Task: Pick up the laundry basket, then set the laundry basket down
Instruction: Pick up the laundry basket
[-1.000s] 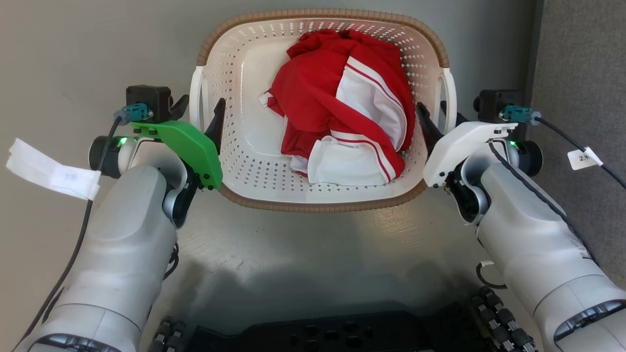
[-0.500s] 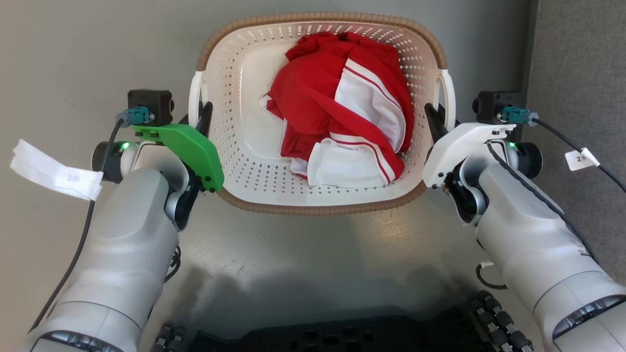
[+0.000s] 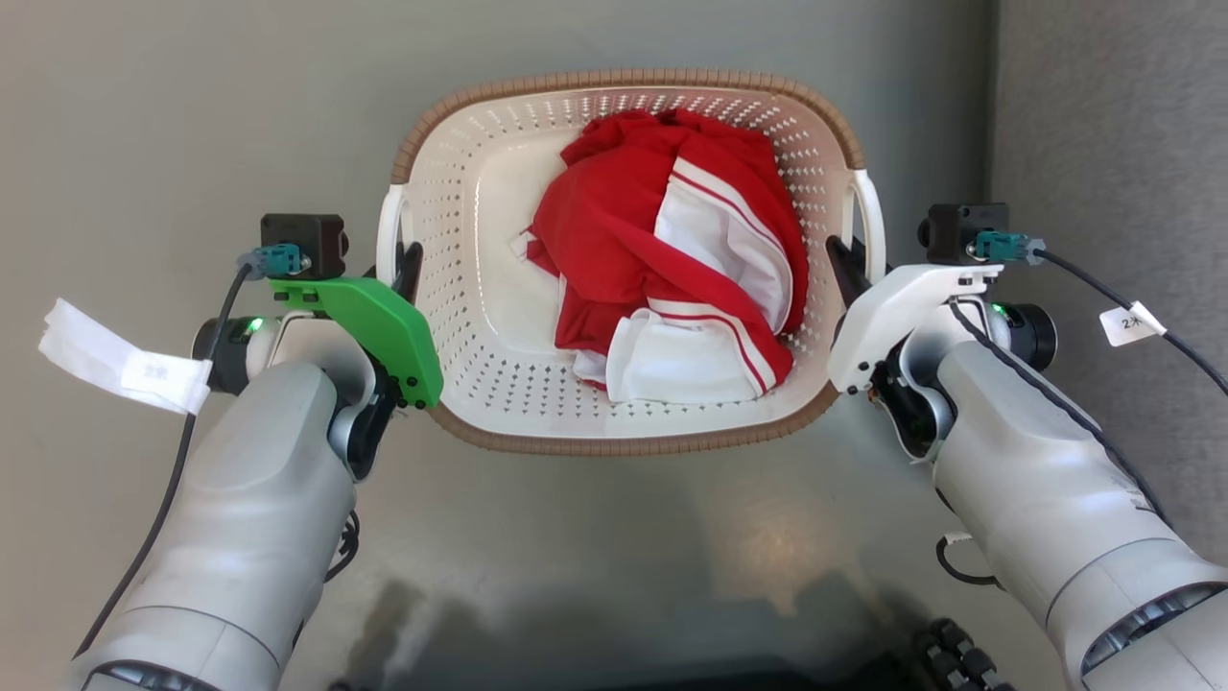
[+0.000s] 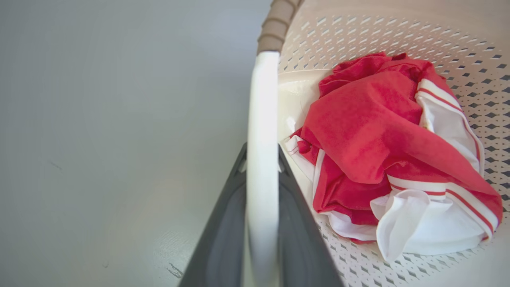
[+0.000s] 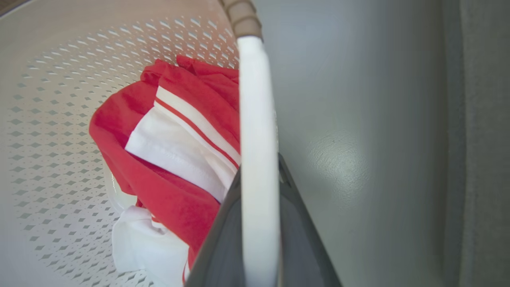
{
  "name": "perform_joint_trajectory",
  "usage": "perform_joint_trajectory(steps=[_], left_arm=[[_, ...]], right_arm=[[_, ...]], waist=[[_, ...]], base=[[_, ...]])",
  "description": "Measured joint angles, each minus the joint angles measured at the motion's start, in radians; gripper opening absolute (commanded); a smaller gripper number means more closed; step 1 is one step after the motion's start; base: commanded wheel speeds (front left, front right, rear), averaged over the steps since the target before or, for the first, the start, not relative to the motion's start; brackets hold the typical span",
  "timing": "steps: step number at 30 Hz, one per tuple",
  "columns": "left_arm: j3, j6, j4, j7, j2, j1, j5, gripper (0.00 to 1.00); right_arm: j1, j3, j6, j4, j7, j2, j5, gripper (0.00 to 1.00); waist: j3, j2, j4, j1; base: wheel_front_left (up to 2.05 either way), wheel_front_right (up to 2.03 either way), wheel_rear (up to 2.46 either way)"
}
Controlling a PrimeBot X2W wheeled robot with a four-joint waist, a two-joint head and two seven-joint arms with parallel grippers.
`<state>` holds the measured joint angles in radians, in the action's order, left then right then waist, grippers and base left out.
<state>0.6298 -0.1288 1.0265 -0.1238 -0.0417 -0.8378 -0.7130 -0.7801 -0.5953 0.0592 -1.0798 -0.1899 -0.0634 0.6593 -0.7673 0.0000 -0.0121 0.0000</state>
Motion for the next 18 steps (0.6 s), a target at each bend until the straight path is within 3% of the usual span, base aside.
perform_joint_trajectory(steps=[18], left_arm=[[0.084,0.002,0.018,0.061,-0.007,0.074,-0.084,0.00]], right_arm=[[0.013,-0.074,0.025,-0.058,0.130,0.000,0.065,0.00]], waist=[[0.234,0.0000,-0.022,-0.0001]], base=[[0.00,0.00,0.00]])
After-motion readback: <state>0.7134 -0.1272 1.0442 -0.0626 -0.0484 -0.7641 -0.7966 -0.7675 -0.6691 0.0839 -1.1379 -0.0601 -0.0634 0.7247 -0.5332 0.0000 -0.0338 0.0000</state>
